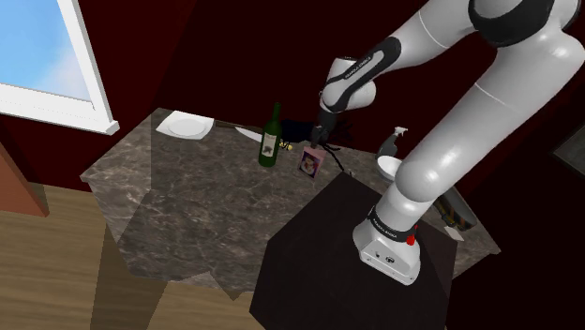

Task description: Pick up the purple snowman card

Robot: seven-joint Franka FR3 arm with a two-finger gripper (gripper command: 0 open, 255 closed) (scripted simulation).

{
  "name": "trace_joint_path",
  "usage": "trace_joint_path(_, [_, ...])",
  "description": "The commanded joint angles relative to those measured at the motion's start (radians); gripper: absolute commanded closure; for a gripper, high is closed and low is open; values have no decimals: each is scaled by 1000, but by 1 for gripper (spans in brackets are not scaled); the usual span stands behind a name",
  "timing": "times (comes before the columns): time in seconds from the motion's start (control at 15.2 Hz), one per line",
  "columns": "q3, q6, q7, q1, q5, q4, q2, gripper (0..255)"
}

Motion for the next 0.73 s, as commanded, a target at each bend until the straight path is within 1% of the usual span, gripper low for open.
trace_joint_path(0.0, [-22, 67, -52, -2, 39, 28, 94, 0])
trace_joint_path(0.2, [-26, 155, -150, -16, 137, 76, 234, 0])
trace_joint_path(0.4, [11, 225, -255, -67, 246, 138, 371, 0])
trace_joint_path(0.46, [25, 239, -275, -85, 265, 154, 401, 0])
trace_joint_path(0.66, [55, 277, -296, -109, 296, 164, 449, 0])
